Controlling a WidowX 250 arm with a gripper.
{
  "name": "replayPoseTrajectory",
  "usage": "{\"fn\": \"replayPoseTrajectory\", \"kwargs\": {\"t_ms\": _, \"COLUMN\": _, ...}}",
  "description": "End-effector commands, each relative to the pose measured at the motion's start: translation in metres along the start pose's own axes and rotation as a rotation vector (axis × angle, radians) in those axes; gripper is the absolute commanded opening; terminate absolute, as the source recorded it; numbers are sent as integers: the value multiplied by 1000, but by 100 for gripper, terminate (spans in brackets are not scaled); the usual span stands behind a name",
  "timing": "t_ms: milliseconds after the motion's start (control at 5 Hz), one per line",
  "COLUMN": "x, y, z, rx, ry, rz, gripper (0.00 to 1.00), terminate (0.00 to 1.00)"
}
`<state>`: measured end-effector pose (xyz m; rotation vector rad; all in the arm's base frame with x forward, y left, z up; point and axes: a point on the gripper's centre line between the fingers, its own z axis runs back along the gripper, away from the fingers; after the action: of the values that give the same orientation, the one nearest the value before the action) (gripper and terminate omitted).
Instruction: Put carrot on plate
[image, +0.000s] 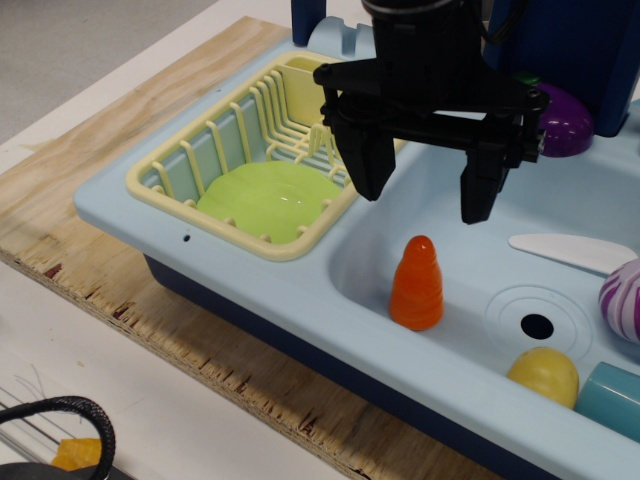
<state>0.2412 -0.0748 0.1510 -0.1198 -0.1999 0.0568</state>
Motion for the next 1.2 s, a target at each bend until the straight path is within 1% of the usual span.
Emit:
{"fn": "replayPoseTrajectory", "kwargs": {"t_ms": 0, "x": 0, "y": 0, "z": 0, "rx": 0, "ry": 0, "rz": 0, "gripper": 100, "terminate": 0}}
{"fn": "replayPoseTrajectory", "kwargs": {"t_ms": 200, "x": -3, "y": -3, "z": -13, "rx": -7, "ry": 9, "rz": 19, "gripper": 100, "terminate": 0}}
{"fn": "replayPoseTrajectory", "kwargs": {"t_ms": 400, "x": -5, "y": -4, "z": -23, "rx": -19, "ry": -8, "rz": 26, "gripper": 100, "terminate": 0}}
{"fn": "replayPoseTrajectory", "kwargs": {"t_ms": 600, "x": -6, "y": -5, "z": -32, "rx": -30, "ry": -5, "rz": 17, "gripper": 100, "terminate": 0}}
{"fn": "replayPoseTrajectory", "kwargs": {"t_ms": 800, "x": -6, "y": -6, "z": -44, "rx": -33, "ry": 20, "rz": 22, "gripper": 100, "terminate": 0}}
{"fn": "replayPoseTrajectory", "kwargs": {"t_ms": 1000, "x": -1, "y": -7, "z": -50, "rx": -26, "ry": 30, "rz": 12, "gripper": 100, "terminate": 0}}
